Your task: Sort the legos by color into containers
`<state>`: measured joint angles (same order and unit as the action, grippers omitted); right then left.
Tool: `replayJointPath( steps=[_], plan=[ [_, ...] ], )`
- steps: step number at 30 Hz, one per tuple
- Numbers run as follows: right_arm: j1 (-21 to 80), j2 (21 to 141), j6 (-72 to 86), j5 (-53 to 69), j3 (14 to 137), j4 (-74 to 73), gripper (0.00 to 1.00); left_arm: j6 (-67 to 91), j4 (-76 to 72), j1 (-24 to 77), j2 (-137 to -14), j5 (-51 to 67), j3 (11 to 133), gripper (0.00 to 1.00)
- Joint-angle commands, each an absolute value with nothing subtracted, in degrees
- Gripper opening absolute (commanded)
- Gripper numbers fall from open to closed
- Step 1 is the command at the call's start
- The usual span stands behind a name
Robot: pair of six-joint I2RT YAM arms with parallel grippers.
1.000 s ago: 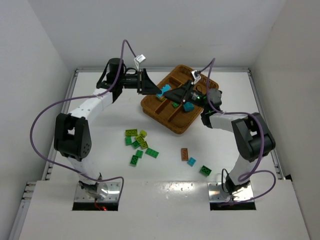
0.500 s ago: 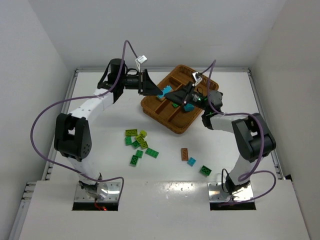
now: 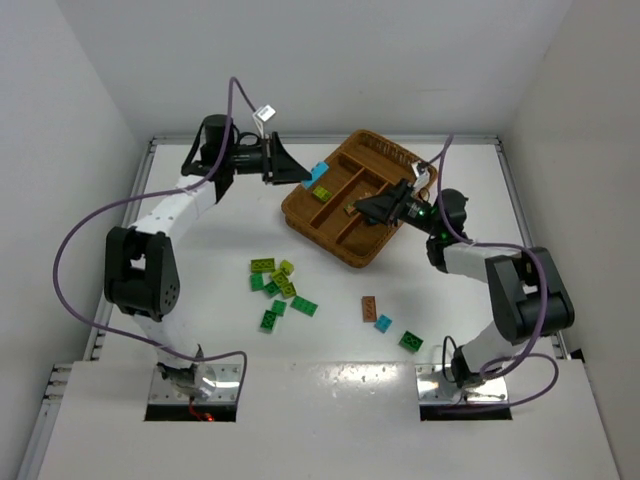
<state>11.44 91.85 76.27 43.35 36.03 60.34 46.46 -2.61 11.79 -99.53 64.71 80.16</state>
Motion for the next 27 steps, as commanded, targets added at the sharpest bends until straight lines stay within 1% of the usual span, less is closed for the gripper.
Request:
replayJointPath(
  steps=[1,3,4,5,6,7,8,9,11,12,14,15,16,17,18,19,20,23,25,27],
  plan=[
    [11.43,86.14,66.63,42.46,35.60,50.31,0.00,47.37,-5.36,11.60,-97.65,64.51,81.30,0.00],
    [11.43,84.30,61.99,40.97,37.95,42.67,0.00,45.80,-2.65,11.60,-98.17,64.51,81.91,0.00],
    [11.43,82.29,55.44,36.95,39.80,30.53,0.00,44.75,-1.24,11.60,-98.17,63.64,82.52,0.00],
    [11.43,81.48,51.37,33.87,42.16,23.45,0.00,41.95,3.03,11.60,-98.17,62.59,83.40,0.00],
    [11.95,80.87,47.85,29.31,47.67,16.42,0.00,40.27,5.77,11.60,-98.78,60.05,83.93,0.00],
    [12.48,80.86,45.12,17.96,50.33,9.21,0.00,38.60,8.67,11.60,-98.79,58.29,84.63,0.00],
    [12.48,80.86,43.87,13.23,52.28,1.14,0.00,34.84,11.83,11.60,-99.83,55.92,85.42,0.00],
    [12.48,81.38,44.38,8.40,55.43,-1.90,0.00,32.89,18.74,11.60,-101.32,51.11,87.26,0.00],
    [11.69,83.22,44.38,0.21,58.78,-6.74,0.00,30.68,23.18,13.78,-102.56,45.56,88.59,0.00],
    [11.69,86.63,43.25,-5.04,64.45,-9.03,0.00,29.02,26.51,14.76,-103.70,40.83,90.16,0.00],
    [12.21,91.29,40.45,-8.86,70.72,-14.20,0.00,29.00,28.90,17.39,-105.02,36.50,91.84,0.00],
    [12.22,96.54,39.82,-10.70,77.19,-15.72,0.00,28.13,31.61,18.19,-105.81,34.39,94.19,0.00],
    [12.22,99.20,39.29,-11.33,80.21,-16.86,0.00,27.34,32.77,18.89,-107.30,31.06,95.26,0.00],
    [12.22,103.84,38.68,-13.69,85.73,-19.31,0.00,26.72,34.70,20.11,-108.10,28.50,97.27,0.00],
    [12.22,103.89,38.06,-14.58,88.04,-20.03,0.00,26.72,35.50,20.74,-108.63,28.48,98.25,0.00],
    [12.22,107.98,38.06,-15.20,90.33,-20.82,0.00,26.72,36.03,21.26,-109.15,26.48,98.87,0.00],
    [11.69,109.93,36.93,-15.81,94.44,-21.70,0.00,26.20,36.56,22.23,-110.03,25.50,99.66,0.00],
    [11.69,116.25,35.43,-15.82,100.52,-23.20,0.00,25.49,39.45,23.29,-111.88,19.96,103.88,0.00],
    [11.69,118.55,34.81,-16.79,103.43,-23.20,0.00,24.96,40.86,24.78,-113.81,17.33,106.59,0.00],
    [11.16,121.01,34.20,-17.31,104.85,-23.20,0.00,24.43,41.57,24.79,-114.96,17.31,107.92,0.00]
  ],
)
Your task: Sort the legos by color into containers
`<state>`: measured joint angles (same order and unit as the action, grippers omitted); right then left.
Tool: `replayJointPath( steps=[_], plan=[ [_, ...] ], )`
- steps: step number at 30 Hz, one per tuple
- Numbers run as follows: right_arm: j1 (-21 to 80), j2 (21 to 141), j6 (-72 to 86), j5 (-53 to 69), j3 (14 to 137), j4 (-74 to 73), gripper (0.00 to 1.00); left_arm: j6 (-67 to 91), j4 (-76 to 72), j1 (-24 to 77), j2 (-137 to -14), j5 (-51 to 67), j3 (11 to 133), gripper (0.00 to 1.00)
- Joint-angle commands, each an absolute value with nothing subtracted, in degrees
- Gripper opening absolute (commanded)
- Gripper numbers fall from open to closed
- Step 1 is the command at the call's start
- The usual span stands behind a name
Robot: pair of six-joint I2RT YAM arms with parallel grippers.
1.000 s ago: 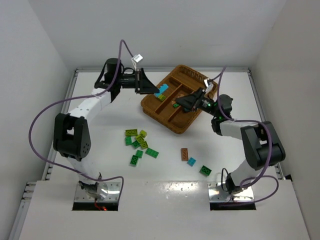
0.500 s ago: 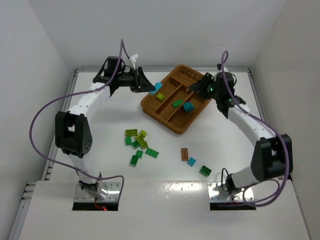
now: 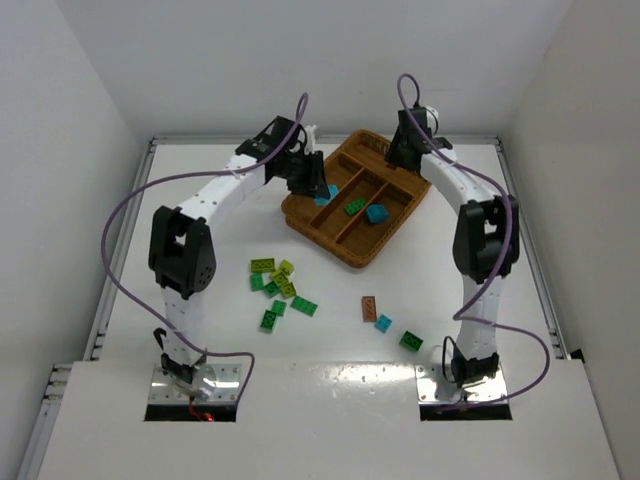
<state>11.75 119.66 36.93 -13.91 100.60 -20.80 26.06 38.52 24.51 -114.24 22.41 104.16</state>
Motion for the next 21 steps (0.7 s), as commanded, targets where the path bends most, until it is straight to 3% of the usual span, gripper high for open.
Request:
replayJointPath(
  steps=[1,9,13,15,16,19,21],
  plan=[
    [11.16,121.72,34.19,-17.31,106.07,-23.20,0.00,24.43,41.57,24.79,-115.66,17.31,108.45,0.00],
    [11.16,127.88,32.44,-17.93,111.52,-24.43,0.07,23.38,42.10,26.45,-117.86,16.00,110.30,0.00],
    [11.16,131.12,32.43,-18.54,112.32,-23.03,0.18,24.08,42.10,27.85,-119.00,19.50,113.11,0.00],
    [11.16,132.18,32.43,-18.54,114.16,-22.50,0.29,24.08,42.10,28.73,-119.53,19.51,113.64,0.00],
    [11.16,132.19,31.82,-18.54,115.13,-22.50,0.45,24.08,42.10,30.05,-119.53,18.99,114.34,0.00],
    [11.16,132.80,31.82,-18.54,117.24,-23.29,0.73,24.08,42.10,31.98,-120.05,18.46,114.96,0.00],
    [11.16,132.01,31.82,-19.15,117.25,-23.29,0.79,24.08,42.10,32.52,-120.67,17.40,114.96,0.00]
  ],
)
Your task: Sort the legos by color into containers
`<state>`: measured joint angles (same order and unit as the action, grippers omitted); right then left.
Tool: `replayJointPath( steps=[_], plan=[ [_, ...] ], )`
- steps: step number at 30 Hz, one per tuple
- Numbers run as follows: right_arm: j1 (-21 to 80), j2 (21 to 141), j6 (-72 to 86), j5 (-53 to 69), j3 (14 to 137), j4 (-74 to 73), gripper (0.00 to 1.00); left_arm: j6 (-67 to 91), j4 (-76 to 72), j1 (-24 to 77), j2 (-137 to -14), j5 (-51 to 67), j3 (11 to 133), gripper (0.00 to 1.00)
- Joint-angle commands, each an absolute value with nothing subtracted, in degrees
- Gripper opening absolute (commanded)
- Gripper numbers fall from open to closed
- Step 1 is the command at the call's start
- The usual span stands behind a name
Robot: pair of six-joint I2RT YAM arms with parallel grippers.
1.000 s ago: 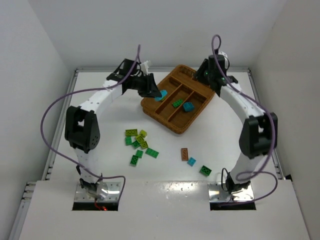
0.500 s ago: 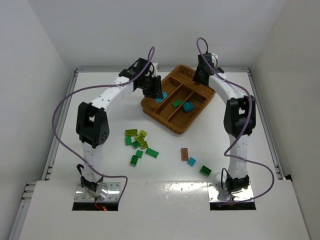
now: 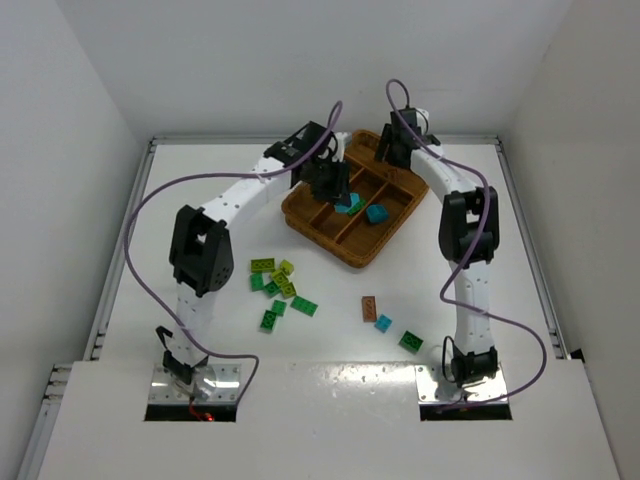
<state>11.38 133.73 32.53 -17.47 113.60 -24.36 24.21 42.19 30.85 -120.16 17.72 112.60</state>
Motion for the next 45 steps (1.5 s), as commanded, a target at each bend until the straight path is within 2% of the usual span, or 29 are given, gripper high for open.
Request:
replayJointPath(
  steps=[1,7,11,12,14,15,17,19,26,30,33,39,45],
  plan=[
    [11.16,130.53,31.82,-19.16,117.25,-23.29,0.81,24.08,42.10,33.30,-121.37,17.40,114.96,0.00],
    [11.16,120.08,31.82,-23.11,108.04,-20.92,0.81,24.70,42.10,36.74,-123.13,14.94,116.89,0.00],
    [11.16,108.22,32.34,-24.87,93.22,-16.71,0.81,25.22,42.10,38.84,-126.12,15.03,118.30,0.00],
    [10.64,104.37,32.34,-24.87,90.90,-16.18,0.82,25.22,42.10,38.85,-126.65,15.03,118.82,0.18],
    [10.63,101.09,32.96,-24.87,85.27,-16.17,0.82,25.22,42.10,38.85,-127.35,14.41,118.83,0.46],
    [10.63,99.51,33.57,-24.87,82.21,-16.17,0.82,25.22,42.10,38.85,-127.88,13.72,119.44,0.65],
    [10.63,95.20,34.36,-24.26,79.90,-16.95,0.82,25.22,42.10,38.85,-127.88,13.71,119.44,0.80],
    [10.63,92.65,34.37,-22.86,77.18,-17.66,0.82,25.22,42.10,38.85,-127.36,13.71,119.44,0.88],
    [12.04,80.44,36.90,-18.55,65.34,-24.06,0.82,23.29,47.10,38.85,-120.42,11.70,118.83,0.89],
    [12.92,68.24,39.20,-10.74,52.76,-26.54,0.81,22.24,48.43,36.57,-111.82,5.64,110.08,0.83],
    [16.77,62.78,39.20,-4.15,43.10,-29.61,0.80,22.76,48.43,32.79,-104.61,0.73,102.24,0.83],
    [29.43,60.91,43.59,-2.90,35.78,-35.85,0.81,24.08,45.98,25.50,-95.46,-1.06,90.55,0.83],
    [37.70,66.42,43.07,-2.37,34.02,-35.25,0.81,24.08,43.95,24.26,-94.31,1.49,87.80,0.83]
  ],
)
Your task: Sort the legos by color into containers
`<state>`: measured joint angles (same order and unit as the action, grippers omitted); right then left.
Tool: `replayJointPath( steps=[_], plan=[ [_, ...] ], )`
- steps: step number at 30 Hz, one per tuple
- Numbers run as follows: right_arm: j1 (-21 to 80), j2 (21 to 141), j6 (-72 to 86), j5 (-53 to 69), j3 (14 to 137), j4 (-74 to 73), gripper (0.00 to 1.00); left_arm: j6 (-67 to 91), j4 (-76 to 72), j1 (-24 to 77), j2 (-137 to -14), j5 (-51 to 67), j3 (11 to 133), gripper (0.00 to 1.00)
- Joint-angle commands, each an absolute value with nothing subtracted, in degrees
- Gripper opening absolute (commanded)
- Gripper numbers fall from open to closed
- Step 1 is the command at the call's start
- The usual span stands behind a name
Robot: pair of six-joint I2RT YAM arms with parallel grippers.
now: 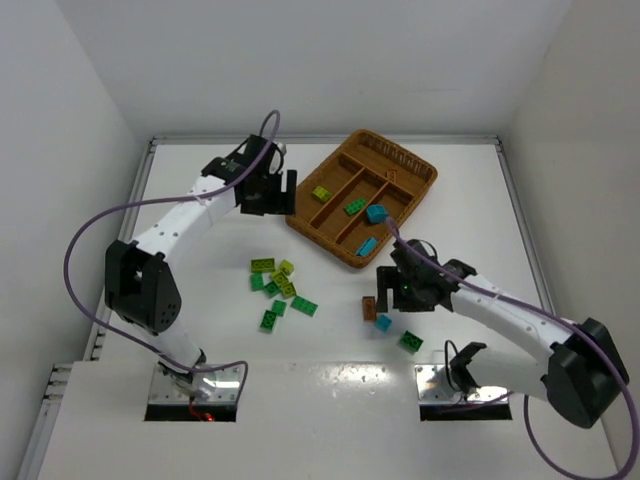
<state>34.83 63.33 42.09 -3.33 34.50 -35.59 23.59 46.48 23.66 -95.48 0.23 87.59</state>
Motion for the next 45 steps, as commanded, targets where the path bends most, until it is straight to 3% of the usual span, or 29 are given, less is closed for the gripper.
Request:
replayJointPath(
  steps=[1,11,16,25,29,30,32,38,45],
  plan=[
    [39.53,67.58,42.37,-2.37,34.01,-34.11,0.81,24.08,43.95,24.26,-94.31,2.28,87.19,0.83],
    [44.56,80.23,34.98,-1.41,37.35,-30.41,0.82,24.08,43.24,24.26,-95.36,4.04,86.66,0.82],
    [45.70,80.77,33.76,-0.79,36.83,-27.35,0.82,23.55,42.72,24.26,-95.89,4.57,86.66,0.82],
    [46.85,82.89,33.22,-4.04,37.53,-26.81,0.58,23.03,42.71,24.26,-96.50,5.10,87.19,0.79],
    [46.85,81.56,34.27,-6.14,37.53,-28.73,0.41,23.03,42.71,23.74,-96.50,5.10,87.19,0.77],
    [46.85,80.87,34.28,-6.76,38.92,-29.52,0.31,23.03,42.71,23.73,-96.50,5.10,87.19,0.77],
    [46.85,79.03,34.80,-8.61,40.25,-32.41,0.24,23.03,42.71,23.73,-97.03,5.10,87.19,0.77],
    [45.09,74.88,34.11,-18.62,48.59,-37.26,0.24,23.03,42.71,23.03,-96.50,3.96,87.19,0.76],
    [38.16,86.21,29.19,-19.96,65.37,-33.94,0.23,23.03,42.71,20.48,-95.19,3.96,86.05,0.76]
  ],
)
